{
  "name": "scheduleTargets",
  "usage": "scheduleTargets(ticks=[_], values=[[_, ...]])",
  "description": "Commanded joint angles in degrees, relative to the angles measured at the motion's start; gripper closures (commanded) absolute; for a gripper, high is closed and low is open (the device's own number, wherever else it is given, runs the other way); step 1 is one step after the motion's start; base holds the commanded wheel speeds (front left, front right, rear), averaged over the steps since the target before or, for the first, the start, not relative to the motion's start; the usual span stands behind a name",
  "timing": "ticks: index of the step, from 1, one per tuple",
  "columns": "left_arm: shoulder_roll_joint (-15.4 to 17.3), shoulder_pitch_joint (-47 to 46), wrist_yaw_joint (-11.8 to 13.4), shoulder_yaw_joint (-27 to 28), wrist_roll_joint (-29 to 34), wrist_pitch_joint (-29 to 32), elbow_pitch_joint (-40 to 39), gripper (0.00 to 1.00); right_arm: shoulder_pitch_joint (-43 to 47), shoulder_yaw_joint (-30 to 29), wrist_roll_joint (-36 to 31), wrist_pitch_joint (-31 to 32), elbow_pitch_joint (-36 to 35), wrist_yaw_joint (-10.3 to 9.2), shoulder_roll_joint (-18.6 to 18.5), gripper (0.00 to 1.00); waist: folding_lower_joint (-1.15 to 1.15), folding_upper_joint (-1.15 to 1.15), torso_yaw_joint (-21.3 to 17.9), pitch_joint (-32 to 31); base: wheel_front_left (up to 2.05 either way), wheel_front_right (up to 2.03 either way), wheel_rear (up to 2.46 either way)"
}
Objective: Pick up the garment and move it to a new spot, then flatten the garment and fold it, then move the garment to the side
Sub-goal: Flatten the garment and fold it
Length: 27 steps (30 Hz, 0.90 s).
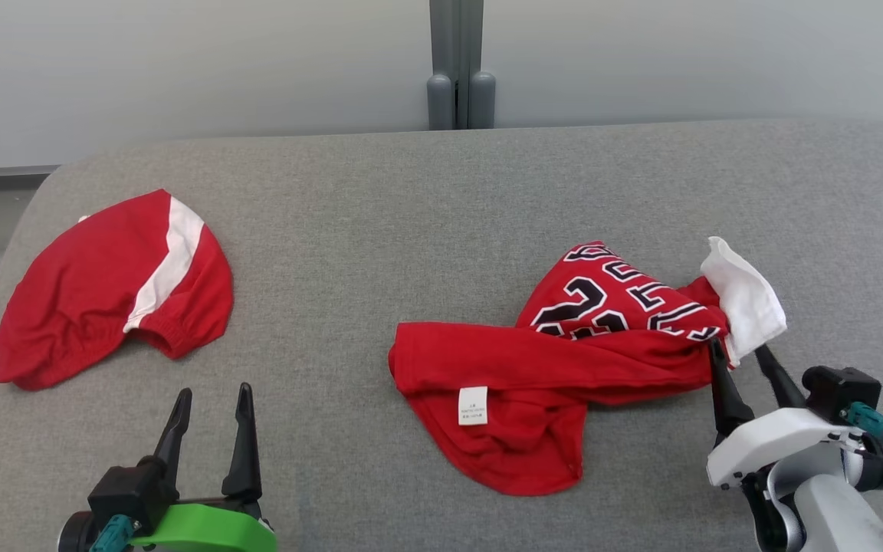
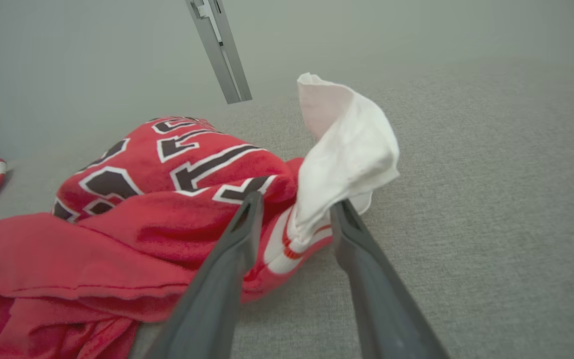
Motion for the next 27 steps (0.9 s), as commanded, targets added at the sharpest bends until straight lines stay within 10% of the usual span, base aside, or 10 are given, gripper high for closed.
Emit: scheduleTargets(ticks=[1, 14, 27], values=[[0.1, 0.1, 0.0, 0.1, 0.2, 0.0, -0.1, 0.00, 1.1, -1.2, -1.2, -0.3, -2.5, 0.01, 0.1, 0.00, 0.00, 0.00, -0.3, -0.1, 0.00, 0.00, 0.00], [0.1, 0.1, -0.6, -0.9, 1.2, 0.0, 0.8, 0.00, 14.2, -3.1, -7.6, -0.2, -26.8, 0.01, 3.4, 0.00, 0.00, 0.00, -2.1, -0.6, 0.00, 0.00, 0.00], [0.1, -5.4, -1.4, -7.7, 2.6, 0.0, 8.0, 0.00, 16.0, 2.1, -8.2, -0.2, -30.5, 0.01, 4.8, 0.00, 0.00, 0.00, -7.1, 1.1, 0.00, 0.00, 0.00]])
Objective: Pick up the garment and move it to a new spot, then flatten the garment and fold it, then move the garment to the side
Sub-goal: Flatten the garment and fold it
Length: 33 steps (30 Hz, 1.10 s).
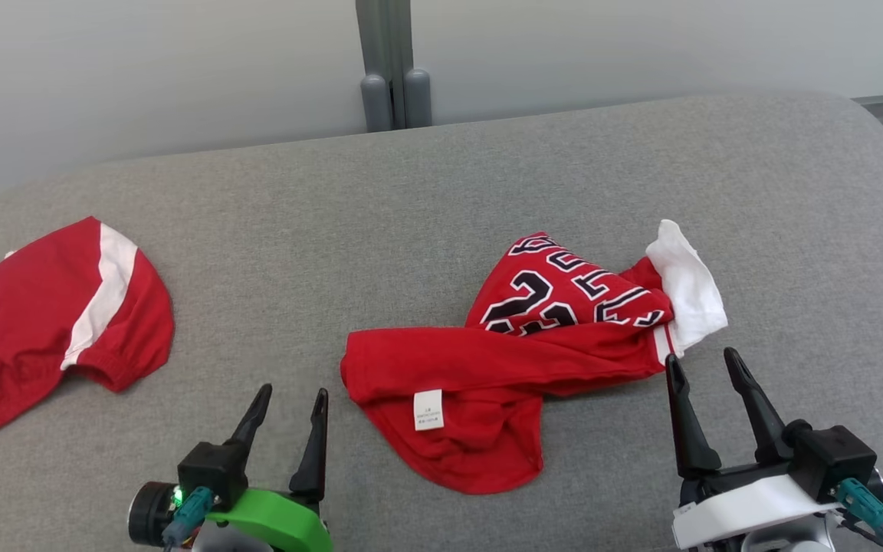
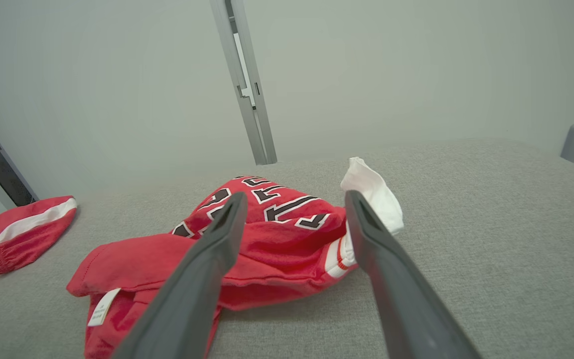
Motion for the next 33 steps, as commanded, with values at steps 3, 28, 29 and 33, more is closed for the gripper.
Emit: scheduleTargets(ticks=[3, 28, 29, 33], values=[[0.2, -2.7, -0.2, -2.3, -0.9, 0.0, 3.8, 0.00, -1.1, 1.0, -0.1, -0.2, 0.3, 0.01, 0.0, 0.00, 0.00, 0.00, -2.3, 0.6, 0.00, 0.00, 0.00], [1.2, -12.1, -0.2, -8.0, -8.3, 0.0, 20.5, 1.00, -2.8, 3.3, -0.4, -0.2, 0.8, 0.01, 0.1, 0.00, 0.00, 0.00, -6.8, 3.3, 0.00, 0.00, 0.00], [1.1, -12.1, -0.2, -8.3, -8.9, 0.0, 20.9, 1.00, -2.8, 3.3, -0.4, -0.2, 0.9, 0.01, 0.1, 0.00, 0.00, 0.00, -6.7, 3.2, 0.00, 0.00, 0.00], [1.1, -12.7, -0.2, -9.0, -10.0, 0.0, 20.6, 1.00, -2.7, 3.3, -0.6, -0.2, 1.1, 0.01, -0.1, 0.00, 0.00, 0.00, -6.4, 2.7, 0.00, 0.00, 0.00]])
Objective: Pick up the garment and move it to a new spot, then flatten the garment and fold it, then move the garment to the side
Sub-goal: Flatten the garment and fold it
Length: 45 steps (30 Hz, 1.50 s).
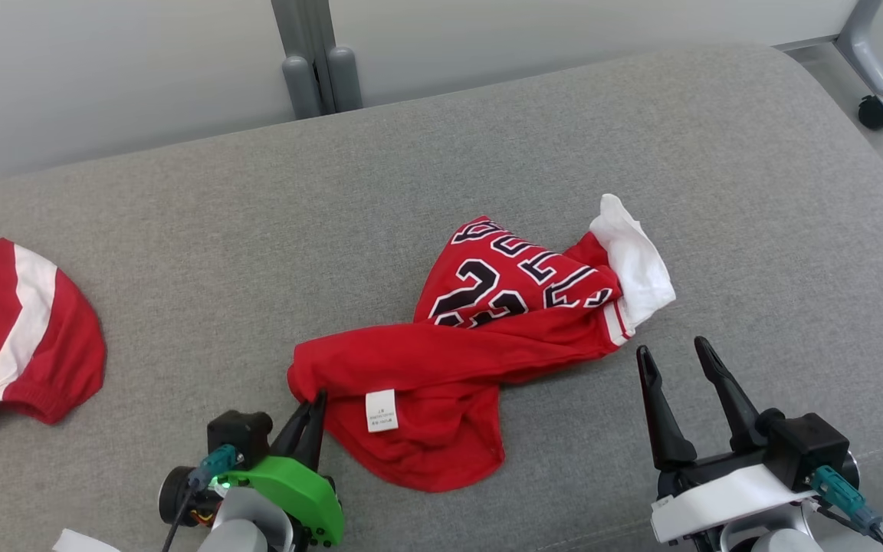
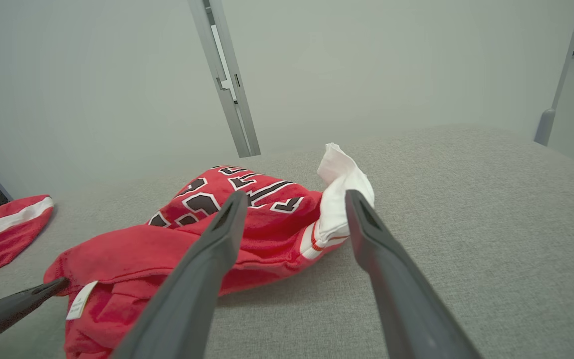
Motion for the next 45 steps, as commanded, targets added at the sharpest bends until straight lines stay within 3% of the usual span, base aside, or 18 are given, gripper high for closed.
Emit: scheduleTargets(ticks=[1, 8, 15, 19, 34, 41, 45], values=[[0.1, -1.2, -0.2, 0.9, -0.5, 0.0, -1.3, 1.00, -0.3, -0.2, -0.4, -0.2, 0.0, 0.01, -0.2, 0.00, 0.00, 0.00, 0.4, -0.3, 0.00, 0.00, 0.00], [3.1, -0.5, -0.1, 5.5, 0.6, 0.0, -9.8, 1.00, 1.2, -1.0, -0.3, -0.2, 0.4, 0.01, -0.1, 0.00, 0.00, 0.00, 3.6, -2.2, 0.00, 0.00, 0.00], [8.1, -3.4, -0.1, 9.6, 3.1, 0.0, -17.5, 1.00, 1.5, -0.9, 0.0, -0.2, 1.5, 0.01, -0.1, 0.00, 0.00, 0.00, 6.6, -4.7, 0.00, 0.00, 0.00], [9.0, -3.9, -0.1, 9.5, 3.6, 0.0, -19.9, 1.00, 1.7, -1.1, 0.4, -0.2, 1.9, 0.01, 0.0, 0.00, 0.00, 0.00, 7.5, -5.2, 0.00, 0.00, 0.00], [4.0, 17.7, 1.1, 11.6, 1.1, 0.0, -20.2, 1.00, 3.5, -4.0, 0.2, -0.2, 4.5, 0.01, 0.1, 0.00, 0.00, 0.00, 9.2, -5.5, 0.00, 0.00, 0.00], [3.5, 21.8, 1.9, 16.7, 0.8, 0.0, -18.5, 1.00, 4.1, -5.3, -0.3, -0.2, 6.7, 0.01, 0.0, 0.00, 0.00, 0.00, 10.5, -6.3, 0.00, 0.00, 0.00], [3.0, 21.5, 1.2, 16.6, 0.8, 0.0, -16.4, 1.00, 3.9, -5.3, -0.3, -0.2, 8.0, 0.01, 0.0, 0.00, 0.00, 0.00, 10.9, -6.6, 0.00, 0.00, 0.00]])
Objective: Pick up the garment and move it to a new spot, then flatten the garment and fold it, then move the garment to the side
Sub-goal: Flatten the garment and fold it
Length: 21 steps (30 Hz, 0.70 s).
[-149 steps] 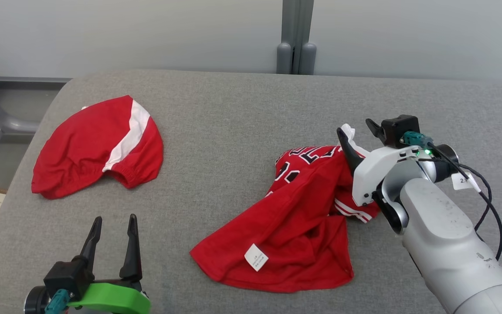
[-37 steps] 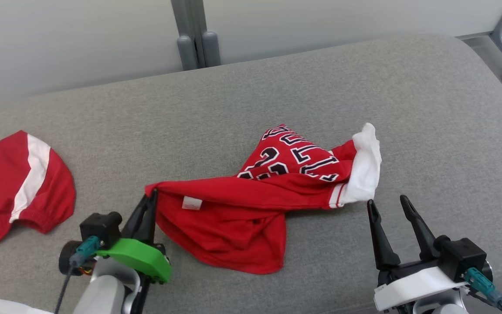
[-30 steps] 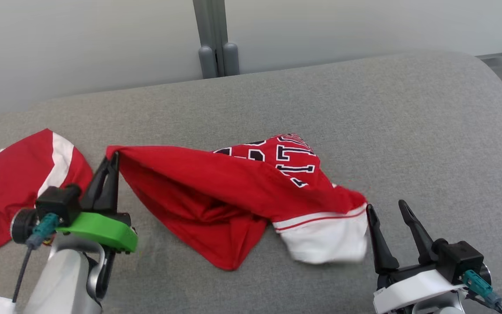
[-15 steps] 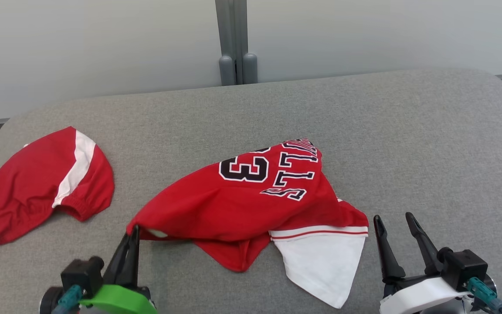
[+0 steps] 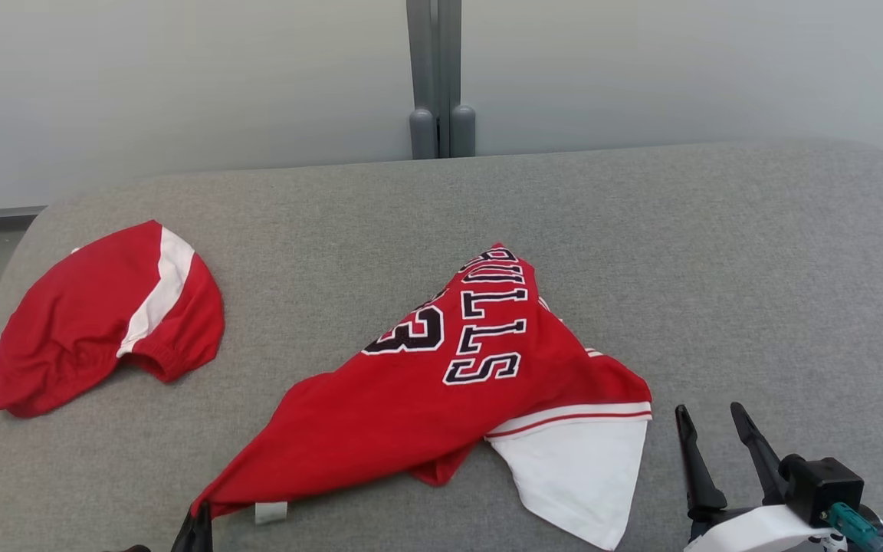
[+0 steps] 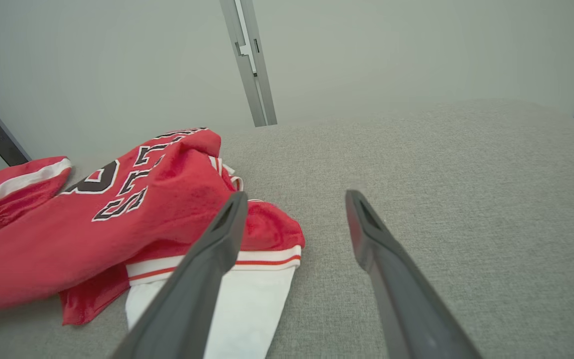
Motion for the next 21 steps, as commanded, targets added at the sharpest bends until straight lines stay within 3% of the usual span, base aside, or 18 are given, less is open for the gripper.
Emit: scheduleTargets(ticks=[1, 2, 3, 12, 21], values=[[-0.2, -0.2, -0.3, 0.1, 0.4, 0.0, 0.3, 0.71, 0.2, 0.0, -0.3, -0.2, 0.5, 0.01, -0.1, 0.00, 0.00, 0.00, 0.2, -0.2, 0.00, 0.00, 0.00], [-0.4, -0.4, -0.4, 0.3, 0.6, 0.0, 0.1, 0.14, 0.2, 0.0, -0.3, -0.2, 0.8, 0.01, -0.1, 0.00, 0.00, 0.00, 0.2, -0.3, 0.00, 0.00, 0.00], [-0.7, -0.7, -0.4, 0.7, 0.8, 0.0, -0.3, 0.00, 0.2, 0.0, -0.3, -0.2, 1.1, 0.01, -0.1, 0.00, 0.00, 0.00, 0.3, -0.4, 0.00, 0.00, 0.00], [-2.1, -1.1, -0.5, 5.2, 3.9, 0.0, -6.4, 0.00, -0.1, -0.6, -0.2, -0.2, 1.9, 0.01, -0.1, 0.00, 0.00, 0.00, 0.7, -0.8, 0.00, 0.00, 0.00], [-3.3, -0.8, -0.9, 8.2, 7.7, 0.0, -12.0, 0.00, -1.3, 1.0, -1.3, -0.2, -1.7, 0.01, -1.4, 0.00, 0.00, 0.00, 0.1, -1.8, 0.00, 0.00, 0.00]])
